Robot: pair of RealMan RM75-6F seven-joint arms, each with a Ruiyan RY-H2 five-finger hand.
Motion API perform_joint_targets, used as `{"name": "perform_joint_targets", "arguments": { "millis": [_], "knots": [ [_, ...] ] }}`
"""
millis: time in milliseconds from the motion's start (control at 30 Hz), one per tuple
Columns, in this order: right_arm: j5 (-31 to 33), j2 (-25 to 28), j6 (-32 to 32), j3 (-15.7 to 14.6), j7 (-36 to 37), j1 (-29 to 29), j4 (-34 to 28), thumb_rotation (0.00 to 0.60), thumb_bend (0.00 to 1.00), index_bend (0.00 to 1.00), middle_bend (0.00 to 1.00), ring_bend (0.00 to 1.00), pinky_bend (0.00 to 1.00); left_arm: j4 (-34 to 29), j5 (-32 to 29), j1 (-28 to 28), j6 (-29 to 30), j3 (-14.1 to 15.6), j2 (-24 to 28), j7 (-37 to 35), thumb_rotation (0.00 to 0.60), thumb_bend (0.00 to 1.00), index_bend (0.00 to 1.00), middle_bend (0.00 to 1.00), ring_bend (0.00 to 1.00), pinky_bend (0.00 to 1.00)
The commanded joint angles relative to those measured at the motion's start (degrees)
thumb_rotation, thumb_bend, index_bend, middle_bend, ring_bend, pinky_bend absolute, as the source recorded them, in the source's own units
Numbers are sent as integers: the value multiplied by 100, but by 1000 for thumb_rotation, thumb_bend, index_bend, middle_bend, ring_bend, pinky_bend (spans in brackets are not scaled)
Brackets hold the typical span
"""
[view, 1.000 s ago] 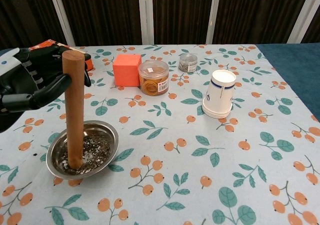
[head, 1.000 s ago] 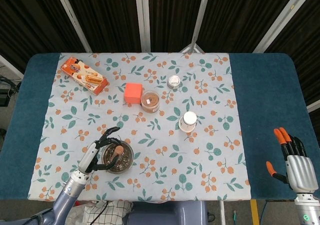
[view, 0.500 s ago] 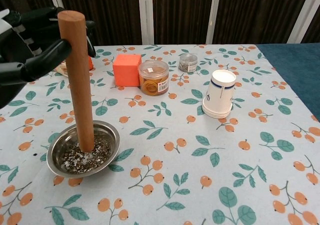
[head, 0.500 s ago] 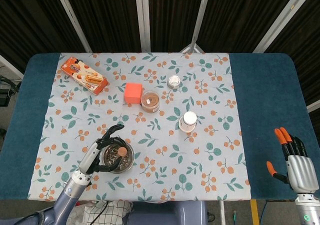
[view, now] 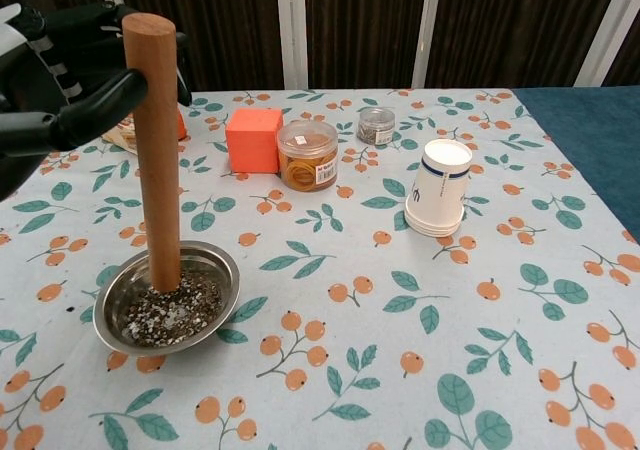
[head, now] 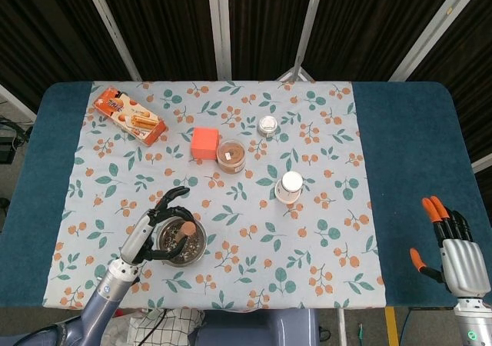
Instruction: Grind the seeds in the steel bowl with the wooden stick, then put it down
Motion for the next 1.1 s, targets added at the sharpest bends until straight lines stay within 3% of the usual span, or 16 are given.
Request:
{"name": "perform_joint_targets", "arguments": {
  "millis": [33,333,433,667,1100],
  "knots": [
    [3,5,7,5,10,-2,0,600,367,0,0,0,0,-104,-86,-122,-150,-221,219,443,600,841,578,570,102,75],
    [-7,19,4,5,54,0,3,600,366,0,0,0,0,-606,-923,-471,-936,-1102,1289,2567,600,841,581,575,115,93],
    [-11,20,3,4,58,2,1,600,366,0,0,0,0,-589,-1237,-514,-1181,-1225,1536,3076,600,841,583,575,117,94],
    [-9,20,-17,1,48,10,-11,600,366,0,0,0,0,-65,-1969,-573,-1719,-1248,1692,4114,600,841,586,580,127,94],
    [29,20,-56,3,29,19,-30,600,367,0,0,0,0,1493,-2178,-774,-2307,-852,831,4427,600,842,587,581,132,94]
  ]
}}
